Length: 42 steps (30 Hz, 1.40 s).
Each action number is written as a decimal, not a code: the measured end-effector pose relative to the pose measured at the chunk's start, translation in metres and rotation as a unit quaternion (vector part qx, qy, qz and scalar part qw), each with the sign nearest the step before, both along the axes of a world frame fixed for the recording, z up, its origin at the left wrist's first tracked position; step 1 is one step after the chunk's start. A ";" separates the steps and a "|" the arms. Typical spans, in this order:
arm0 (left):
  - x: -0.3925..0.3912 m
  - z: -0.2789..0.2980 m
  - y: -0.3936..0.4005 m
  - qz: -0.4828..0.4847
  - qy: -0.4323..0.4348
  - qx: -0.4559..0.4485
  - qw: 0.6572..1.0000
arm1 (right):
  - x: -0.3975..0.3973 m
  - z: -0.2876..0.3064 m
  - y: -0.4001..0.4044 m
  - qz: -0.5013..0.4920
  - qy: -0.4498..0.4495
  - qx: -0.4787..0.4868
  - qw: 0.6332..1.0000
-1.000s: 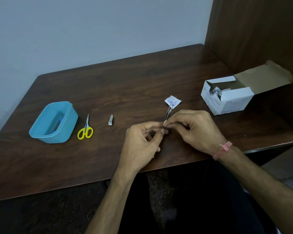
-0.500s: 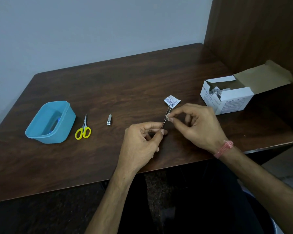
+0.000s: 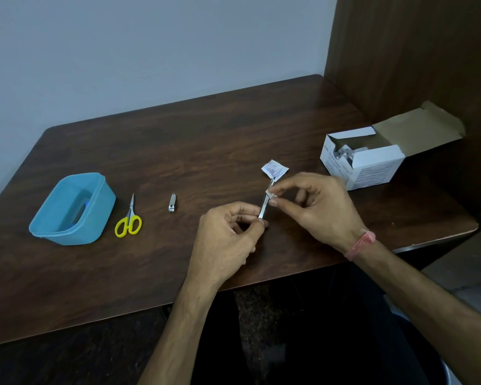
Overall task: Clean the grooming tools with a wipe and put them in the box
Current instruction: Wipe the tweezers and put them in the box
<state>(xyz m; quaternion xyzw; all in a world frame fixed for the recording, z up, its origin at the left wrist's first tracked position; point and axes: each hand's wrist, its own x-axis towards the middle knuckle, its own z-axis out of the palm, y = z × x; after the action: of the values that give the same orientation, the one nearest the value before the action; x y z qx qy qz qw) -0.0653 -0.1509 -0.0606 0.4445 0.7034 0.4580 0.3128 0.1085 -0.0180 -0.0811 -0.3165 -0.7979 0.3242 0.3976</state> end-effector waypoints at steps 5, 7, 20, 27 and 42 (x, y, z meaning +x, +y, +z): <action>-0.002 0.002 0.000 -0.017 0.002 -0.015 1.000 | 0.001 -0.001 0.001 -0.006 -0.007 0.006 1.000; -0.006 0.001 0.001 -0.031 0.006 -0.025 0.999 | 0.000 -0.002 0.001 -0.006 -0.010 0.011 1.000; -0.008 -0.001 0.002 -0.030 0.004 -0.019 0.999 | 0.002 -0.004 0.004 -0.028 0.050 -0.019 0.998; -0.008 -0.003 0.002 -0.008 0.014 0.004 1.000 | -0.001 -0.005 0.002 -0.034 0.038 0.013 0.999; -0.004 -0.003 0.001 0.048 -0.003 0.047 0.998 | 0.001 -0.004 0.002 -0.047 0.038 0.017 0.998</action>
<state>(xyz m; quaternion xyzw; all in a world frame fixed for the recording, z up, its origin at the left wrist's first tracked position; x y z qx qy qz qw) -0.0695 -0.1494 -0.0638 0.4233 0.7004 0.5067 0.2712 0.1100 -0.0162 -0.0848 -0.3342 -0.7716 0.3037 0.4480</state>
